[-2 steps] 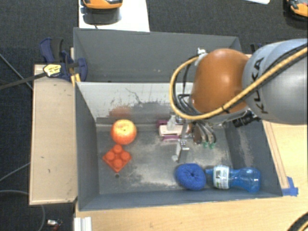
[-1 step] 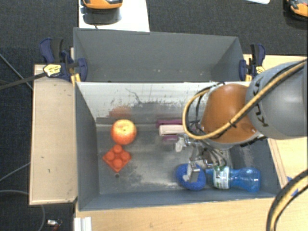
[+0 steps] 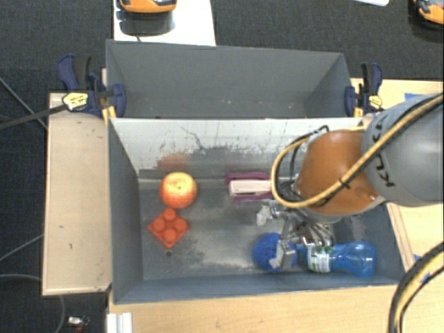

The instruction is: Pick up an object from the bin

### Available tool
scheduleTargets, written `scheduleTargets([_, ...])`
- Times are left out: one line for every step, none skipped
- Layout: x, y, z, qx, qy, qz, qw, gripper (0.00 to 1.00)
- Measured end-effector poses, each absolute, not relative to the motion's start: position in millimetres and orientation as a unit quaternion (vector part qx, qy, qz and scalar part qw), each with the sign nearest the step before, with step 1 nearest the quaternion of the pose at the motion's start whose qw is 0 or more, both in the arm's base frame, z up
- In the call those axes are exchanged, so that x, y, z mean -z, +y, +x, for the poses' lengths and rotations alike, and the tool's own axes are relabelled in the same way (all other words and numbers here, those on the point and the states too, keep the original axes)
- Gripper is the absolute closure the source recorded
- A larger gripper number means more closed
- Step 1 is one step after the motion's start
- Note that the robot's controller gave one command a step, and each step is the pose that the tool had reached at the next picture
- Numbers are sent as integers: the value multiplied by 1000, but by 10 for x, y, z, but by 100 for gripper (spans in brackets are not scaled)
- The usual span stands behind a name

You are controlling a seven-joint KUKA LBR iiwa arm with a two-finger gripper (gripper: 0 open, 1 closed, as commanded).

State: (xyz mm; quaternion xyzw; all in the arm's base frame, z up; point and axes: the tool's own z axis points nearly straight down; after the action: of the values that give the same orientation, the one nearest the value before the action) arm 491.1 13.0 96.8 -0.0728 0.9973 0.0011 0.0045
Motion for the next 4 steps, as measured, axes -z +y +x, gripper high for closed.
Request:
scheduleTargets([-1003, -103, 4837, 0, 1000, -29, 0, 0])
scheduleTargets([-697, -130, 4890, -2, 1000, -30, 5, 0])
scheduleTargets([-722, 13, 4895, 1, 998, -68, 5, 100])
scheduleTargets([-722, 13, 4895, 1, 998, -68, 5, 100])
